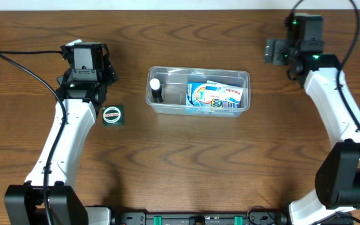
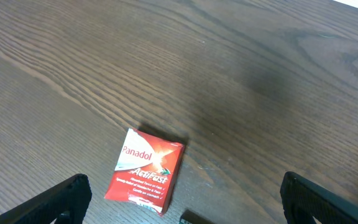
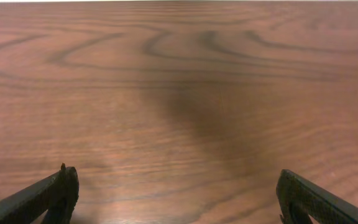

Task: Pack container
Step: 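Raise the right gripper and withdraw it to the upper right, then reach the left gripper down to the red Panadol box and grasp it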

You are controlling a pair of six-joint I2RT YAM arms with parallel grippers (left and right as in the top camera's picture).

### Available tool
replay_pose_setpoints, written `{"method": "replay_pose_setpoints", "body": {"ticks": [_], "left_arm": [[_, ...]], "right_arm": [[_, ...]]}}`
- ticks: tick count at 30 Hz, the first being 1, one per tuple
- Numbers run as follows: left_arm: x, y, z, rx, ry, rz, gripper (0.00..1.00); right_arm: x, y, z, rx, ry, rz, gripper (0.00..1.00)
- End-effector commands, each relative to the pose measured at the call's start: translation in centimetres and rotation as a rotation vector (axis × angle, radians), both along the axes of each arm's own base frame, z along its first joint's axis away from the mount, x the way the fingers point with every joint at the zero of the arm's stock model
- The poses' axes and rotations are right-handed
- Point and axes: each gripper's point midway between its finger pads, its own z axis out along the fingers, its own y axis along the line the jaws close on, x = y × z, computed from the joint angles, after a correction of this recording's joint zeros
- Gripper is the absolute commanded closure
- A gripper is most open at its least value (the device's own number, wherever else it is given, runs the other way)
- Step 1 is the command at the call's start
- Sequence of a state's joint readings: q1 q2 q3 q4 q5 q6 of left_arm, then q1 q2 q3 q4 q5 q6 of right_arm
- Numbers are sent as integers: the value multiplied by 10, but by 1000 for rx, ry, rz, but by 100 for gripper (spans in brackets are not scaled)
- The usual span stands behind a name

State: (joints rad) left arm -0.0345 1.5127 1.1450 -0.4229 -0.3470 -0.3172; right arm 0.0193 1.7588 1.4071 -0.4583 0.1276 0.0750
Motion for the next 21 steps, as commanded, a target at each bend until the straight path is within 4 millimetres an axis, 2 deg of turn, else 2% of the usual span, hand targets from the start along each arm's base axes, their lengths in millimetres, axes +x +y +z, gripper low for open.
{"method": "replay_pose_setpoints", "body": {"ticks": [1,21], "left_arm": [[1,3,7,11,-13,11,2],[2,3,8,10,-21,11,2]], "right_arm": [[0,-8,8,35,-22,-73,1],[-1,-9,7,35,-21,-74,1]]}}
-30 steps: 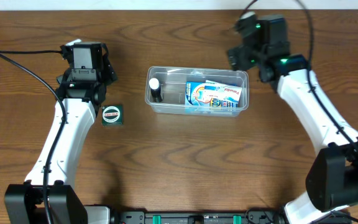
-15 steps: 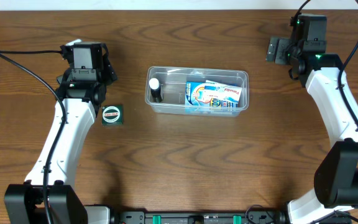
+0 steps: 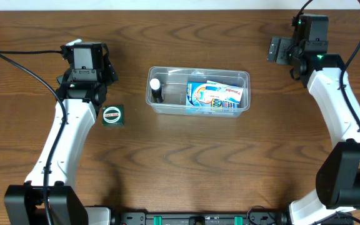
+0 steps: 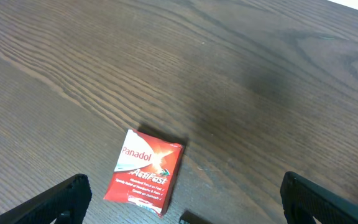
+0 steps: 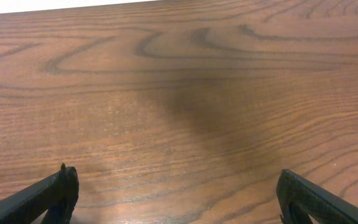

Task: Pack container
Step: 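Reach the left gripper down to the red Panadol box and grasp it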

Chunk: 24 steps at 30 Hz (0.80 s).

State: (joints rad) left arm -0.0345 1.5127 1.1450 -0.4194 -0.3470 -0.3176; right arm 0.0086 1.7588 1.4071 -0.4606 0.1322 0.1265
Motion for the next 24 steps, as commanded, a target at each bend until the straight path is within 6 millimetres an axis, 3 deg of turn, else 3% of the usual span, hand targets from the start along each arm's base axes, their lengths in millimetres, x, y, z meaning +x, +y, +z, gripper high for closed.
{"method": "replay_pose_setpoints", "body": {"ticks": [1,9,13,19,24], "left_arm": [[2,3,8,10,-18,11,2],[-6,5,2,58,51,-41,2],[-8,21,-3,53,67,-12,2],[-15,54,-29,-9,147,-21,2],[-8,42,-57,-113,203,-265,2]], "right_arm": [[0,-3,8,3,-17,-24,1],[0,-3,8,3,-17,-23,1],[0,-3,8,3,-17,-23,1],[0,-3,8,3,-17,-23,1],[0,-3,8,3,-17,-23,1]]}}
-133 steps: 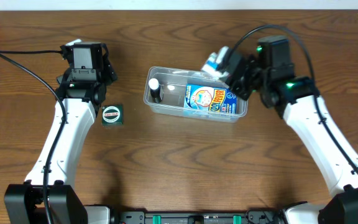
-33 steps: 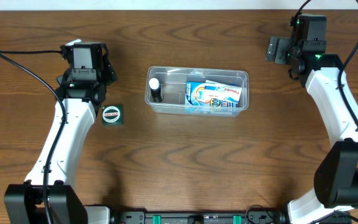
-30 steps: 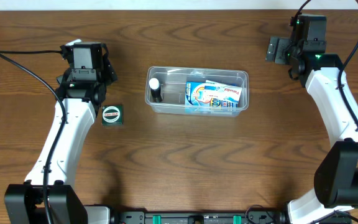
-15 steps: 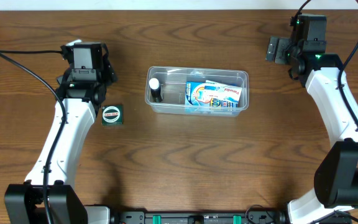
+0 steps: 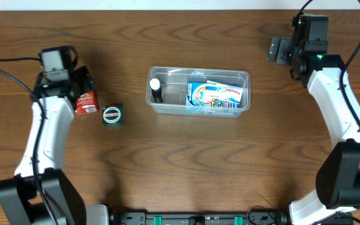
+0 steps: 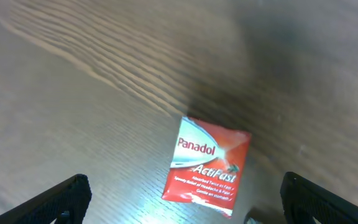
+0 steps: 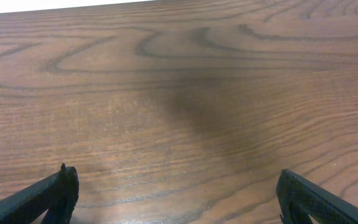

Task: Pack container
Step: 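Reach the left gripper down to the red Panadol box and grasp it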

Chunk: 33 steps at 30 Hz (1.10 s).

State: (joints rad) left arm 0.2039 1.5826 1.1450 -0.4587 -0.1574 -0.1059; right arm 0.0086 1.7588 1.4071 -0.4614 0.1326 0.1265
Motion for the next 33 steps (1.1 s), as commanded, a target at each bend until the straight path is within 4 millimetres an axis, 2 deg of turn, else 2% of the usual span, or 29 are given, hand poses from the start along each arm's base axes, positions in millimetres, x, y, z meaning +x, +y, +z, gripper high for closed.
{"method": "replay_pose_setpoints", "body": {"ticks": [1,9,12,15,23,33], "left_arm": [[11,-27,-23,-104,43,-278,2],[10,-30,-72,-118,165,-364,2],[5,-19,-89,-80,227,-331,2],[2,-10,-95,-47,254,-299,2],[10,-8,-96,-44,225,-282,2],[10,-7,-129,-80,259,-240,2]], "right_arm": [[0,-3,8,3,-18,-23,1],[0,-3,8,3,-18,-23,1],[0,-3,8,3,-18,-23,1],[0,-3,8,3,-18,-23,1],[0,-3,8,3,-18,-23,1],[0,-3,8,3,-18,-23,1]]}}
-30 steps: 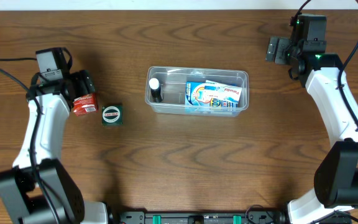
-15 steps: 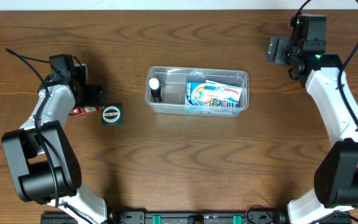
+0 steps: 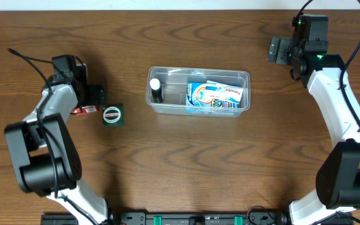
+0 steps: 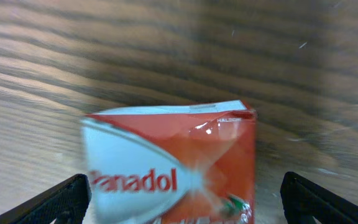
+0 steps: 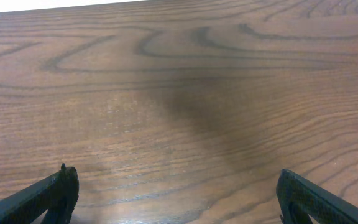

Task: Pack container
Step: 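Reach the left gripper down to the red Panadol box and grasp it, then lift the red box with the left gripper and carry it over the container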

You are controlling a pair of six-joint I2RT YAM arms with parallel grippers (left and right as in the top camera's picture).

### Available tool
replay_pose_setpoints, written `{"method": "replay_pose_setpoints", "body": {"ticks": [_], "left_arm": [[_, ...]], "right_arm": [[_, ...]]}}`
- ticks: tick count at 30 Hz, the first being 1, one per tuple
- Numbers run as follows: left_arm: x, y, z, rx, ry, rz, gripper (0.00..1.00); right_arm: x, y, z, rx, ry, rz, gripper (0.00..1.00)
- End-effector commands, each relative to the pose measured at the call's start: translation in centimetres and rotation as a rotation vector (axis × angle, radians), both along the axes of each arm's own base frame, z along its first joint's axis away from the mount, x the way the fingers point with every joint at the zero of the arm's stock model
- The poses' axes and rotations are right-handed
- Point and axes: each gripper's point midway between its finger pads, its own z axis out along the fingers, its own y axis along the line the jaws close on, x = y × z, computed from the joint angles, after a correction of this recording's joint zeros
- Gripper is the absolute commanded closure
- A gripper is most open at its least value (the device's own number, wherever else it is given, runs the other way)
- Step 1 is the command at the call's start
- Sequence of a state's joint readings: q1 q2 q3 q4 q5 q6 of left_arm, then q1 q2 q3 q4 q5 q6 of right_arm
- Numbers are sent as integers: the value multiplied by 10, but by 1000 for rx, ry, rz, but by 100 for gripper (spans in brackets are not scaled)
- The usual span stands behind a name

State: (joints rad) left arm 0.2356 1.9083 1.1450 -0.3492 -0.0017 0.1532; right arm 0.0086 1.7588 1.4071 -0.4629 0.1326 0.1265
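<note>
A clear plastic container [image 3: 197,106] sits mid-table holding a white-capped bottle [image 3: 155,84] and a blue Panadol box [image 3: 216,95]. A red Panadol ActiFast box [image 4: 173,165] lies on the table at the left and fills the left wrist view. My left gripper [image 4: 185,211] is open and low over it, one finger on each side of the box. In the overhead view the left gripper [image 3: 87,97] hides most of the red box [image 3: 82,110]. My right gripper [image 5: 179,199] is open over bare wood at the far right [image 3: 279,50].
A small round green tin [image 3: 112,115] lies just right of the red box, between it and the container. Bare wooden table [image 3: 186,162] spreads in front of the container. The right arm stands along the right side.
My left gripper has dropped close to the red box, which now fills its view and sits between the open fingers. The right arm has not moved.
My left gripper first hung high above the red box, unchanged for two moments, while the right gripper shifted slightly toward the far right corner. Then the left arm had swung left, with the box in plain sight. Now the gripper is low around the box.
</note>
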Motion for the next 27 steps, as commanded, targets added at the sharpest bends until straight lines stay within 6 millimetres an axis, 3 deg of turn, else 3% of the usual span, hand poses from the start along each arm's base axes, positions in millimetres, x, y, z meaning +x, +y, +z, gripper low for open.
{"method": "replay_pose_setpoints", "body": {"ticks": [1,8,11,14,18,21,27], "left_arm": [[-3,4,-11,-4,26,32,2],[-3,4,-10,-5,22,36,2],[-1,4,-4,-2,8,36,24],[2,5,7,5,-19,36,33],[6,6,23,14,-62,36,34],[7,6,43,22,-101,35,37],[4,-11,110,2,-239,80,37]], "right_arm": [[1,-3,8,3,-20,-23,1],[1,-3,8,3,-19,-23,1],[1,-3,8,3,-19,-23,1],[1,-3,8,3,-19,-23,1],[1,-3,8,3,-20,-23,1],[1,-3,8,3,-20,-23,1],[1,-3,8,3,-19,-23,1]]}}
